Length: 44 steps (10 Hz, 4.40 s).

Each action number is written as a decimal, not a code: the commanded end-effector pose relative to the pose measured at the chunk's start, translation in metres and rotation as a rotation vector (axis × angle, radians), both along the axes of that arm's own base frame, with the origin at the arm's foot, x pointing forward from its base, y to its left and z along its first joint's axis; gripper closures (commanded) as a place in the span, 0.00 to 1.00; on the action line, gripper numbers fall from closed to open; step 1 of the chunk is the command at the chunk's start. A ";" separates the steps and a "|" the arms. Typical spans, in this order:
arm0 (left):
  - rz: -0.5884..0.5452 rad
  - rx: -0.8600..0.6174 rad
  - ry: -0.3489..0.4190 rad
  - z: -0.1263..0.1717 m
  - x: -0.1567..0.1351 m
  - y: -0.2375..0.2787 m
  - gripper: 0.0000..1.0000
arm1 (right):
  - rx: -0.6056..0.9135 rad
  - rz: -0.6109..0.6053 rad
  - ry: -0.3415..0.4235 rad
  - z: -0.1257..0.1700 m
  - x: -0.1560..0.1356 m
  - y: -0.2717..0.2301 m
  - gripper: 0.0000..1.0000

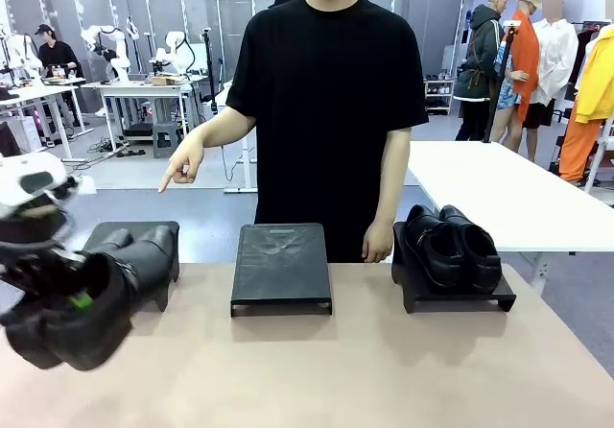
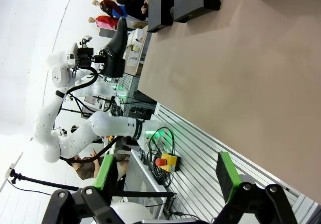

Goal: Place the shoes on the stand as instructed by the person.
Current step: Pick up another pair of Shoes and place it on the Shoes Stand indicated by the person.

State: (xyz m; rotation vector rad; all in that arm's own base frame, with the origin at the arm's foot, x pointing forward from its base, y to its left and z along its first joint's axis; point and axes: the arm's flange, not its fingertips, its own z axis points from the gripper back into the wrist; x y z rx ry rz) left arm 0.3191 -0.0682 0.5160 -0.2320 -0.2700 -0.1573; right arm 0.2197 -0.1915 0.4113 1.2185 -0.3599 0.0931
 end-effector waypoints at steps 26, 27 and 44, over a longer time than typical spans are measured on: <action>0.156 0.129 -0.181 -0.060 0.252 0.070 0.91 | 0.009 -0.007 -0.007 0.004 -0.001 0.001 0.00; 0.158 0.126 -0.196 -0.064 0.256 0.072 0.91 | 0.009 -0.007 -0.007 0.004 -0.001 0.001 0.00; 0.207 0.131 -0.159 -0.087 0.255 0.076 0.28 | 0.009 -0.007 -0.007 0.004 -0.001 0.001 0.00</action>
